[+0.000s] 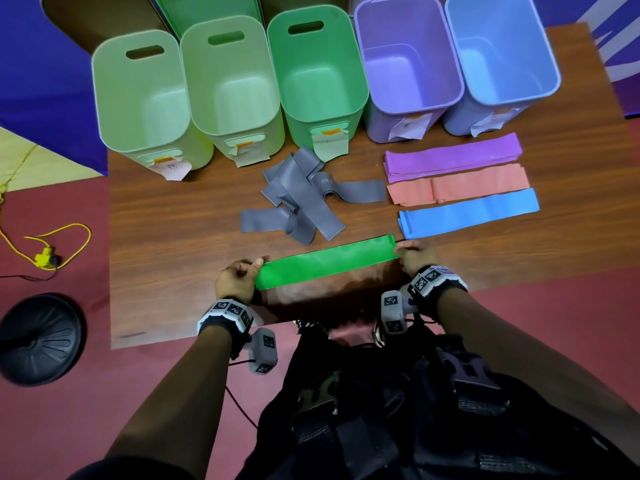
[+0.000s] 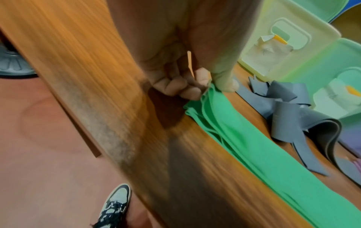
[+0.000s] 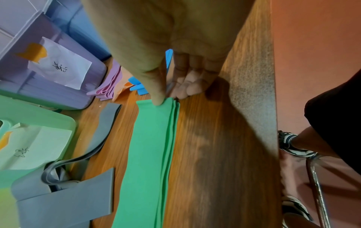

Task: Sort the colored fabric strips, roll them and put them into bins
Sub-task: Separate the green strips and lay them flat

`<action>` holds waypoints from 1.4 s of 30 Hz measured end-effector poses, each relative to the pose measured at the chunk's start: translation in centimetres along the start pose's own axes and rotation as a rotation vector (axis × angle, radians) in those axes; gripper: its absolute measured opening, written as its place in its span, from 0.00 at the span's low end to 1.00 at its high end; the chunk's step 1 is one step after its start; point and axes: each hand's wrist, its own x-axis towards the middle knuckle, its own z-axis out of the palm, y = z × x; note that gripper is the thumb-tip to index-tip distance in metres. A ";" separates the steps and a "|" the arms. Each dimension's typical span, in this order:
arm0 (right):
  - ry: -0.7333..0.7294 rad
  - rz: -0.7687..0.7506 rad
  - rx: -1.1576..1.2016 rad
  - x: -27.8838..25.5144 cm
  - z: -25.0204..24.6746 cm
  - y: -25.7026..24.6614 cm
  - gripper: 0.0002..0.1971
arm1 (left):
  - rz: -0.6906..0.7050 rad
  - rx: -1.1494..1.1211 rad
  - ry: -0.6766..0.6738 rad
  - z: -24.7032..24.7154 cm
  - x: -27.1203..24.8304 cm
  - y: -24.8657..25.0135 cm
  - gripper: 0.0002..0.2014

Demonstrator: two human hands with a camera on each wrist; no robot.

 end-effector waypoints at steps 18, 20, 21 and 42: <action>-0.124 -0.131 0.156 -2.3 0.3 -2.8 0.05 | 0.020 -0.158 -0.194 0.9 -1.7 3.7 0.10; -0.162 -0.125 0.133 -2.3 0.4 -3.2 0.05 | -0.004 -0.172 -0.240 1.0 -1.7 3.5 0.09; -0.161 -0.112 0.117 -2.1 0.5 -3.3 0.06 | -0.010 -0.167 -0.253 1.0 -1.7 3.2 0.09; -0.113 -0.114 -0.188 -1.7 0.7 -2.8 0.14 | 0.034 0.196 -0.172 0.2 -0.1 2.7 0.12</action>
